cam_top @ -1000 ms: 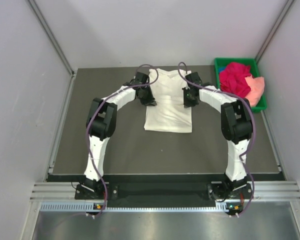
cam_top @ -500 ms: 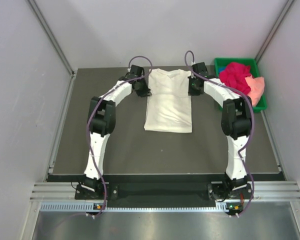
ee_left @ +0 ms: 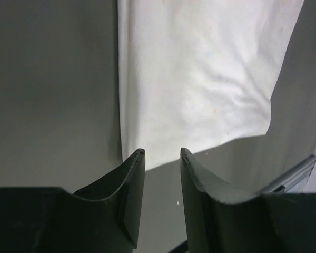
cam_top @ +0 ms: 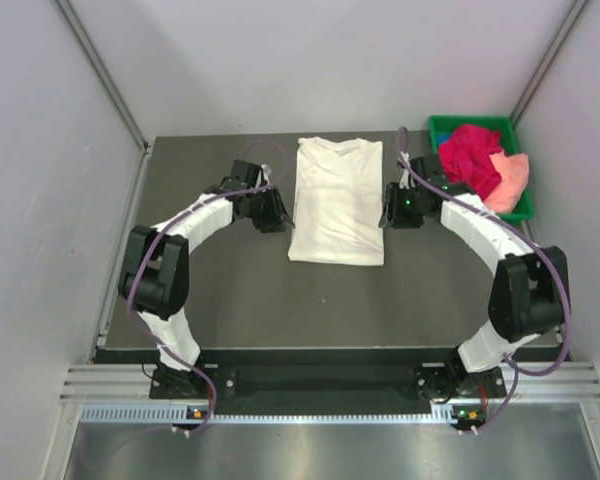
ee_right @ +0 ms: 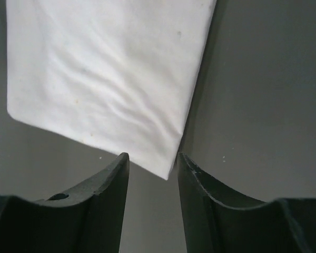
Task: Fold and stack the t-shirts
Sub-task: Fold the tshirt
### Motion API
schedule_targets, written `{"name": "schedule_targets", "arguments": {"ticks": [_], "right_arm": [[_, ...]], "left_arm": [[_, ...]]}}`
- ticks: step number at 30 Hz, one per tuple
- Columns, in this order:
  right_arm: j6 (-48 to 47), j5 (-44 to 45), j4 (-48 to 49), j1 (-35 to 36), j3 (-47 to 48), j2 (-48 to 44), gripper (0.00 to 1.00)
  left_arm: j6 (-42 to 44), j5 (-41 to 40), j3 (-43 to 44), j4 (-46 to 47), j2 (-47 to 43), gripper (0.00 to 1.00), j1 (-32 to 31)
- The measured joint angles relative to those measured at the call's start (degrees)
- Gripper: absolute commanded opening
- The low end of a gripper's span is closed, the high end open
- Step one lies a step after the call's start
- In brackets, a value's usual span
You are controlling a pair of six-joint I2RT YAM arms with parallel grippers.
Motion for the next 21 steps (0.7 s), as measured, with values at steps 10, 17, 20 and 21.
{"name": "schedule_targets", "arguments": {"ticks": [10,17,20,21], "right_arm": [[-1.7,-9.7,5.5,-0.3,-15.0,-4.2,0.50],[-2.3,-11.8,9.6,-0.4,-17.5,-1.8,0.50],[-2.9,-11.9,10.7,-0.6,-17.5,-1.0,0.50],[-3.0,-11.9,11.0,-0.6,-17.5,-0.8,0.50]], "left_arm": [[1.9,4.7,-10.1,4.4,-2.5,0.44,-0.2],[2.0,6.9,-12.2,8.5,-2.0,0.44,-0.2],[2.1,7.0,-12.8,9.1,-1.3,0.44,-0.3],[2.2,7.0,-12.9,9.1,-1.1,0.44,-0.3]]}}
